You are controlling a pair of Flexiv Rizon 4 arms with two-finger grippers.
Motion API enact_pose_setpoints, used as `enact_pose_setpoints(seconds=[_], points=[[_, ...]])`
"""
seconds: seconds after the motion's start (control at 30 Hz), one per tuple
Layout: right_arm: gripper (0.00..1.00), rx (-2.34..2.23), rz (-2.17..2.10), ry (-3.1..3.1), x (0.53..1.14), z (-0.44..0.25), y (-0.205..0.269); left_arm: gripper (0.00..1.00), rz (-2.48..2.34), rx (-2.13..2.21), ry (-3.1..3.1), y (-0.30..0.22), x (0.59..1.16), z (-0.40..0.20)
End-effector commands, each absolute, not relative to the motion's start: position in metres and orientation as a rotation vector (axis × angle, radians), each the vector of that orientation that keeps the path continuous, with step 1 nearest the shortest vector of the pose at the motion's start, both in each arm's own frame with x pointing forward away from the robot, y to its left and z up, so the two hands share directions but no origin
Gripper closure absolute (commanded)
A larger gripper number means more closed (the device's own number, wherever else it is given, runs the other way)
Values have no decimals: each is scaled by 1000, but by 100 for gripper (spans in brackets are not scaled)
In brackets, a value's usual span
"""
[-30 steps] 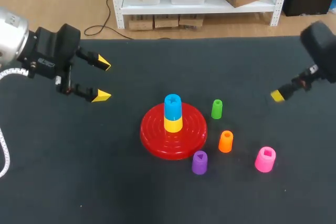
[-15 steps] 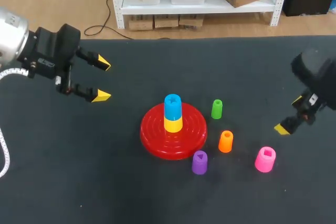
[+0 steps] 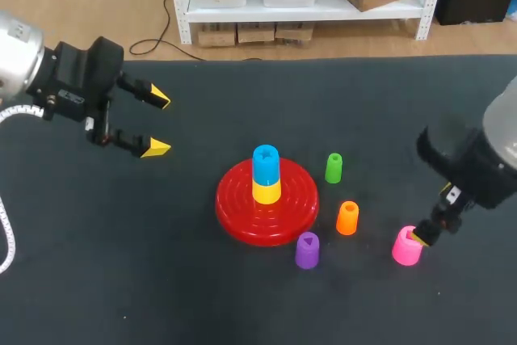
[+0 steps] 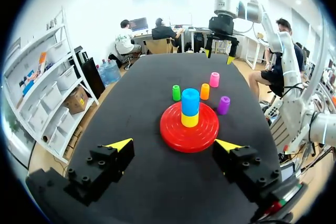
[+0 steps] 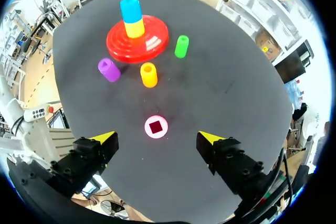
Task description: Pick up and stack the cylinders on the red base in this order: pink,purple,orange,green
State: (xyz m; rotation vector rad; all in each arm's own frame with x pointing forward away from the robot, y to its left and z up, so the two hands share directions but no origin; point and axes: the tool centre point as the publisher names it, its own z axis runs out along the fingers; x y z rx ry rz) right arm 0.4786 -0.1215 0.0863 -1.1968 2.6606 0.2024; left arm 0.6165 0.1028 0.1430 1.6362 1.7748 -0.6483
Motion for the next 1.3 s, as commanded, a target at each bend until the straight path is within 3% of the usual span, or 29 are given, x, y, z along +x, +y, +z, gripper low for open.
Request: enact_pose_setpoints(seconds=[0.03, 1.3], points=[[0, -1143, 162, 2684, 468, 85, -127, 0, -651, 1636, 1770, 103, 617, 142], [0, -1104, 50, 2724, 459, 59, -131, 0, -651, 1636, 1770, 103, 617, 142]])
